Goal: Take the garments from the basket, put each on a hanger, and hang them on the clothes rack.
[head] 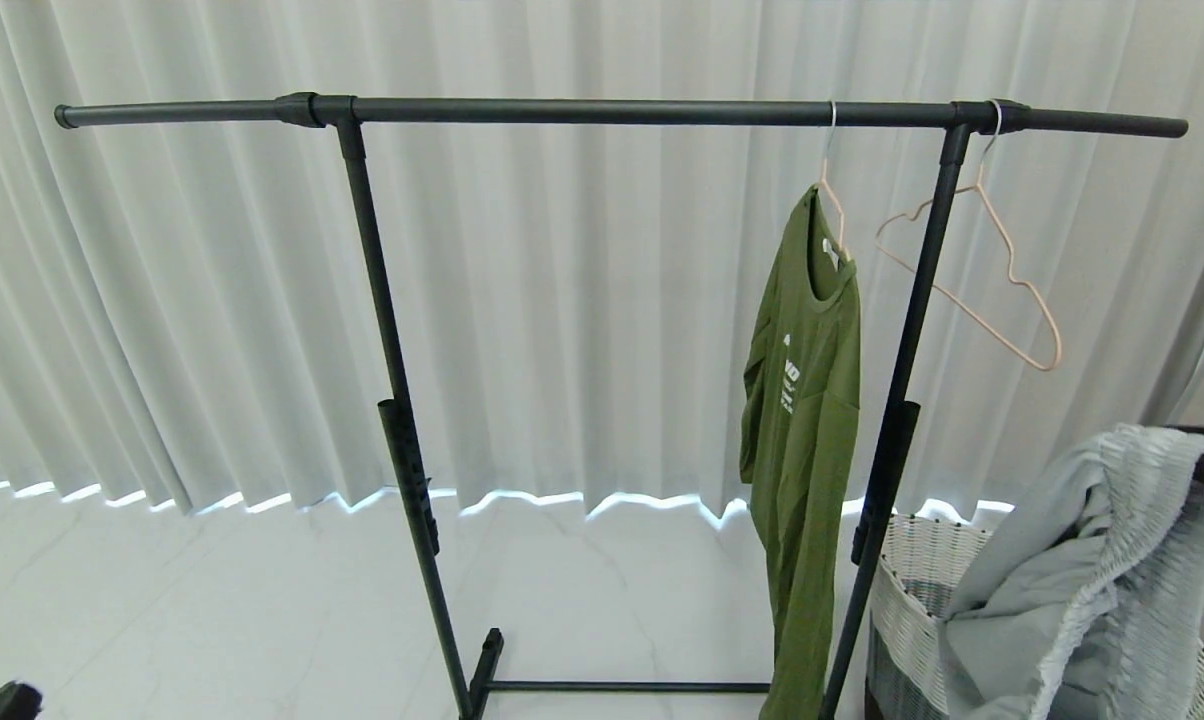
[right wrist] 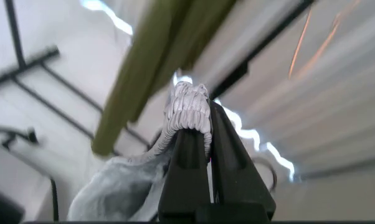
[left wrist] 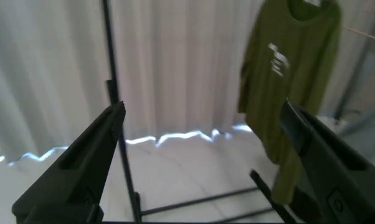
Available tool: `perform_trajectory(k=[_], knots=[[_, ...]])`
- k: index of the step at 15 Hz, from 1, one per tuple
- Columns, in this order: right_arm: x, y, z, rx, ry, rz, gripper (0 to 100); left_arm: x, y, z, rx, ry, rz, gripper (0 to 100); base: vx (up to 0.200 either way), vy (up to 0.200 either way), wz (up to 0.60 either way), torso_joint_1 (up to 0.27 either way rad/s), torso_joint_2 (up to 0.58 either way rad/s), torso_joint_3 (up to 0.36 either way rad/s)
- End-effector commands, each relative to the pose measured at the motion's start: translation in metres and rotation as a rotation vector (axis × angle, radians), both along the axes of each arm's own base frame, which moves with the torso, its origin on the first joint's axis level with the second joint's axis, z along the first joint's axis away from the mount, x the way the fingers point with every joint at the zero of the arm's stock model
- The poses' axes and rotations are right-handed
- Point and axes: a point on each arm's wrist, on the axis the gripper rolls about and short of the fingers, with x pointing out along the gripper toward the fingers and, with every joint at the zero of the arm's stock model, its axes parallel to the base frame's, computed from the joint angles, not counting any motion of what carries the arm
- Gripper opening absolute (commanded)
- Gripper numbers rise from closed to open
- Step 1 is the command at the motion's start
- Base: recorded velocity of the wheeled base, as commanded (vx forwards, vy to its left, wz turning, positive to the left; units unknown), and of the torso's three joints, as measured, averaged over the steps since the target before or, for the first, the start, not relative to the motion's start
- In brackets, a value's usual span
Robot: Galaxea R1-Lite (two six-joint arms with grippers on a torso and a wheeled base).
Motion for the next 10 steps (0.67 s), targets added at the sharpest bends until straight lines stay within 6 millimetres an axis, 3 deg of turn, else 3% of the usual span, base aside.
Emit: perform_trajectory(k=[1,4,6,8,9,10], knots=[[0.020,0.018,0.020,0.031,-0.002,0.043,0,0.072,-0.009,0.037,0.087,0.164,-0.185,100,0.000,0.000,0.00,0.000,0.00,0.000],[0.027,0.023,0.041,0.049,0.024,0.035,0,0.130,-0.025,0.052,0.114,0.273,-0.146,100,0.000,0.000,0.00,0.000,0.00,0.000],[0.027,0.023,0.052,0.079,0.058,0.022,0,0.165,-0.052,0.062,0.094,0.331,-0.127,100,0.000,0.000,0.00,0.000,0.00,0.000],[0.029,0.024,0.055,0.107,0.069,0.016,0,0.177,-0.083,0.055,0.091,0.398,-0.166,100,0.000,0.000,0.00,0.000,0.00,0.000],[0.029,0.024,0.054,0.123,0.088,0.011,0,0.185,-0.117,0.038,0.146,0.470,-0.188,100,0.000,0.000,0.00,0.000,0.00,0.000],[0.030,0.025,0.053,0.120,0.097,0.011,0,0.185,-0.132,0.031,0.172,0.493,-0.206,100,0.000,0.000,0.00,0.000,0.00,0.000]])
